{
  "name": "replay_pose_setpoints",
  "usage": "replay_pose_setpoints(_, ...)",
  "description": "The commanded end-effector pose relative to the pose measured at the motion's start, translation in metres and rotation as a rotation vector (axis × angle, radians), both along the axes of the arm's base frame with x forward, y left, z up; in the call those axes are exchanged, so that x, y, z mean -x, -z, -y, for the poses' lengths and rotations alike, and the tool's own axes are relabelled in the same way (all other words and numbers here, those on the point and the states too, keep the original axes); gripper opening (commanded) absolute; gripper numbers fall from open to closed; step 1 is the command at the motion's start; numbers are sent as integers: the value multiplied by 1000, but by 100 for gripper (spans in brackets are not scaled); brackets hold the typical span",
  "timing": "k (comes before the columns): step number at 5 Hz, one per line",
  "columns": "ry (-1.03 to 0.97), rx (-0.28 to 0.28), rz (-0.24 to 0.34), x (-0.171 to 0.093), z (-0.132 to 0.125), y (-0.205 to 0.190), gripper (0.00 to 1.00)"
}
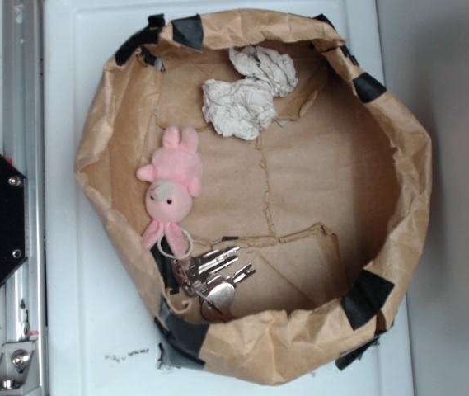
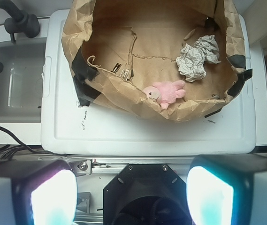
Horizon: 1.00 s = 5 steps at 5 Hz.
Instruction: Grab the silver keys.
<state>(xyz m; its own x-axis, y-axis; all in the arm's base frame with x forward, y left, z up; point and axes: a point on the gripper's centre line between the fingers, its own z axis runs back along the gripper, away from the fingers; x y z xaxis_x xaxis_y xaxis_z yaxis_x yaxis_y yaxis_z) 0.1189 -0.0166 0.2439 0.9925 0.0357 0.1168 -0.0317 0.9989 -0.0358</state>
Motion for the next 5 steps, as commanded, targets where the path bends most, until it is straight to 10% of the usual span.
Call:
replay_pose_setpoints(1,0,0,0,0,0,0,100)
replay_pose_setpoints(2,59,-19,36,-50,5,9,100)
replay_pose_setpoints(5,254,39,133,-86,-17,35,100)
